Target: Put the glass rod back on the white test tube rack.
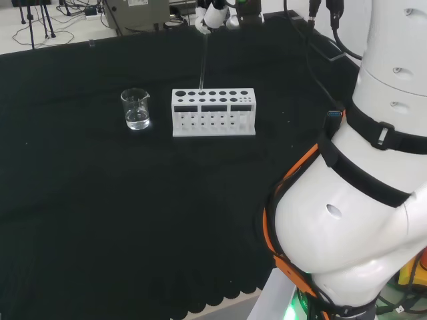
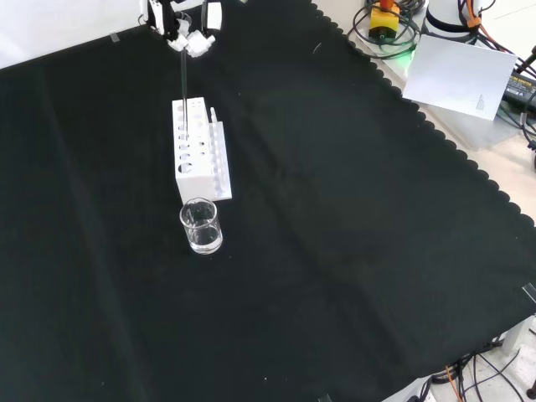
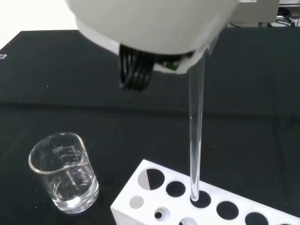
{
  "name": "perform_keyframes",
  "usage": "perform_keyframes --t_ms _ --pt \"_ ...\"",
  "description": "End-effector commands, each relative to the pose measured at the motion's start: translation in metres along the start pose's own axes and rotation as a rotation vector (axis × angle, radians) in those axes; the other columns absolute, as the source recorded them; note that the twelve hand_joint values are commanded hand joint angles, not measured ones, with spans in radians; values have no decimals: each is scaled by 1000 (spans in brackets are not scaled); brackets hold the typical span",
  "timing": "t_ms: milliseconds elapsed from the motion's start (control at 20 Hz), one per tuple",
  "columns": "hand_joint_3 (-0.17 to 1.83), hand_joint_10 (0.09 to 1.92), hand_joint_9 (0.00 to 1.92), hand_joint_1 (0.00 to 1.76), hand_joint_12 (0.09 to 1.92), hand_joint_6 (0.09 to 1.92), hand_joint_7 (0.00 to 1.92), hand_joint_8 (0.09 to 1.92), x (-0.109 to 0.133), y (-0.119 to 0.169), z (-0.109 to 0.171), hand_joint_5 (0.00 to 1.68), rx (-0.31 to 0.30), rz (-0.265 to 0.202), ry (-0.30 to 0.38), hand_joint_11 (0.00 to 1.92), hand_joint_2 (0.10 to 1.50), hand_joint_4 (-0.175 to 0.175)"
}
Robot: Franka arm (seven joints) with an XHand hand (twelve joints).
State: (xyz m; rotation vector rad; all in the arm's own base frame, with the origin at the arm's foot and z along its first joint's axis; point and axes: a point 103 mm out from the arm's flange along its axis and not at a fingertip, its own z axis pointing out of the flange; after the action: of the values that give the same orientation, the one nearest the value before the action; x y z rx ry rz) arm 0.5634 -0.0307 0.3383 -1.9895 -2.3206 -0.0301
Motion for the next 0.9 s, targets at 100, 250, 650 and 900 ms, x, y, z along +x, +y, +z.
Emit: perform_keyframes --t_ms 100,250,650,900 --pt "955 677 1828 1228 762 646 1629 875 -1 3 13 1368 27 -2 -2 1261 461 -175" --pt "955 678 1828 1228 762 646 1629 875 -4 5 19 1368 39 2 2 1261 461 -175" --pt "956 678 1828 1227 762 647 1630 875 -16 12 40 1368 67 9 4 1262 461 -175" --pt "957 678 1829 1227 762 648 1630 875 -17 20 57 1368 93 9 9 1262 460 -175"
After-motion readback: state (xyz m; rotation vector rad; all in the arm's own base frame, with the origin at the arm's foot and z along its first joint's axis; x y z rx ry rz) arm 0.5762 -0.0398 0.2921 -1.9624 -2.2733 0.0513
